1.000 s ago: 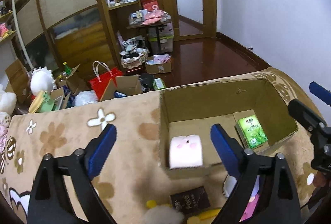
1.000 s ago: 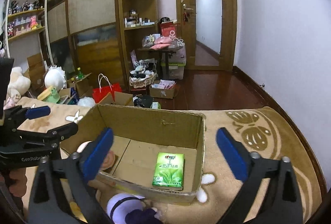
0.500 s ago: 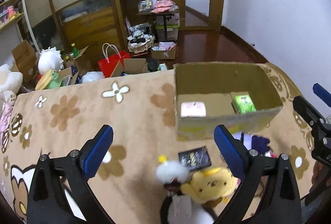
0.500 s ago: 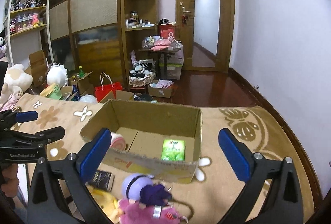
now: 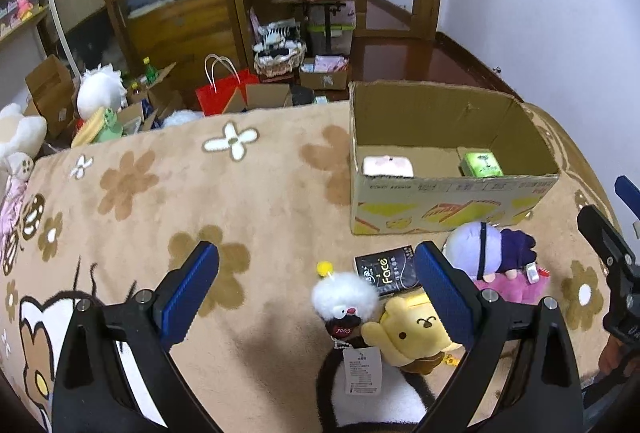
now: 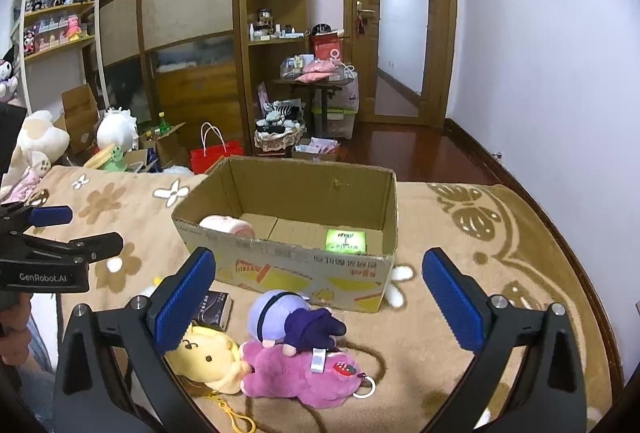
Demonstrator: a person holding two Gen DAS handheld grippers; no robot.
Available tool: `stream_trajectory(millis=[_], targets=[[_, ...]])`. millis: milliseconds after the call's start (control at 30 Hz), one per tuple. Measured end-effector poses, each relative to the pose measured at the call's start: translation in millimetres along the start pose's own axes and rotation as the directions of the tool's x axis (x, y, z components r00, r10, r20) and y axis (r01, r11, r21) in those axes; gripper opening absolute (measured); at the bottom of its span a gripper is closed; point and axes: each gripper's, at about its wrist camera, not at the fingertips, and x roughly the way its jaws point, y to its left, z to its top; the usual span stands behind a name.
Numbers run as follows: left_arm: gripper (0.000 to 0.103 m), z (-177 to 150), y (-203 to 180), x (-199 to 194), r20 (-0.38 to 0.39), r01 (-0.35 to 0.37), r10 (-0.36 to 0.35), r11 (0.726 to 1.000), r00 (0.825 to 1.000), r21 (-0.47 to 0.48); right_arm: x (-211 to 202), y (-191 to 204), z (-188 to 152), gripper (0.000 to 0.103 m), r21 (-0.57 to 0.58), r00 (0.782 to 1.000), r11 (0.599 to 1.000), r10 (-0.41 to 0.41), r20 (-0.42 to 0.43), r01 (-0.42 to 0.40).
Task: Organize soft objects
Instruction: 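Grasp the white penguin plush with the left gripper while the right grasps the purple doll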
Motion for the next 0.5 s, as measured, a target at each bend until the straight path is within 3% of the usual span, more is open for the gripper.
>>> stream_trajectory(millis=[500], targets=[[0.097, -10, -3, 59, -0.189, 0.016, -0.015, 1.000, 0.982, 0.003, 50, 22, -25, 0.103, -0.075, 0.994, 0.997, 0.010, -0.111, -0.019]])
